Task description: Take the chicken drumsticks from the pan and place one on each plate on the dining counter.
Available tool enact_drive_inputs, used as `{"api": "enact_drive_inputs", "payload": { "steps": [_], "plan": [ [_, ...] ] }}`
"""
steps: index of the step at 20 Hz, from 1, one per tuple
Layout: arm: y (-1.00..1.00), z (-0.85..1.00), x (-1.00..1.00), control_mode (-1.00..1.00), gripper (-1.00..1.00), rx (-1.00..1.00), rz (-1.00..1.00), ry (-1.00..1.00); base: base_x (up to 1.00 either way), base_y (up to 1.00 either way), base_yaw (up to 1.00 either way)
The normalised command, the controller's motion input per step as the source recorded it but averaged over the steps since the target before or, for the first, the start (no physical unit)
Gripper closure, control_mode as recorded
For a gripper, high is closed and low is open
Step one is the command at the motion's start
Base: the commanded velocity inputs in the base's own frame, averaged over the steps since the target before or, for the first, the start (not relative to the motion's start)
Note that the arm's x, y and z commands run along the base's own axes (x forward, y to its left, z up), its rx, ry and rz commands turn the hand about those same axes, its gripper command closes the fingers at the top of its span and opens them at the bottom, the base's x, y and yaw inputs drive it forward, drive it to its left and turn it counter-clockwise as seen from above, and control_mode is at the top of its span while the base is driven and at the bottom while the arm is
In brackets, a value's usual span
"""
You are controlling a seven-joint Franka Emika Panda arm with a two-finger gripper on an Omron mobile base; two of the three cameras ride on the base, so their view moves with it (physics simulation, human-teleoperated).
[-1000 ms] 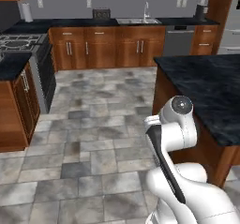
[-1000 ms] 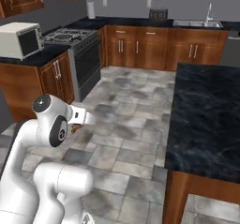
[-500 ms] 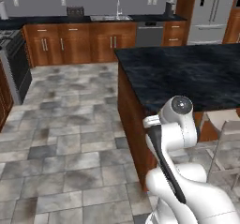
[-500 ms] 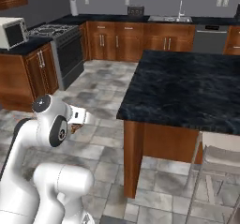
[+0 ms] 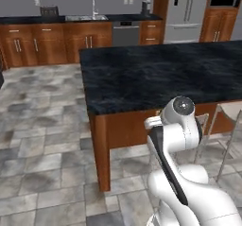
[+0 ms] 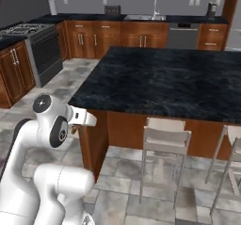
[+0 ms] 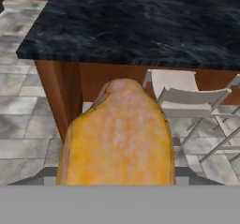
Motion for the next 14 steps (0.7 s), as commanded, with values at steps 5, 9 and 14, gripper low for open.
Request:
{"api": "enact_drive_inputs", "payload": {
  "steps": [5,9,14],
  "plan": [
    [0.0,0.0,0.0,1.0,1.0,0.0,0.0,0.0,0.0,-1.0,-0.06],
    [0.0,0.0,0.0,1.0,1.0,0.0,0.0,0.0,0.0,-1.0,-0.03],
    [0.0,0.0,0.0,1.0,1.0,0.0,0.0,0.0,0.0,-1.0,0.0]
  ]
}}
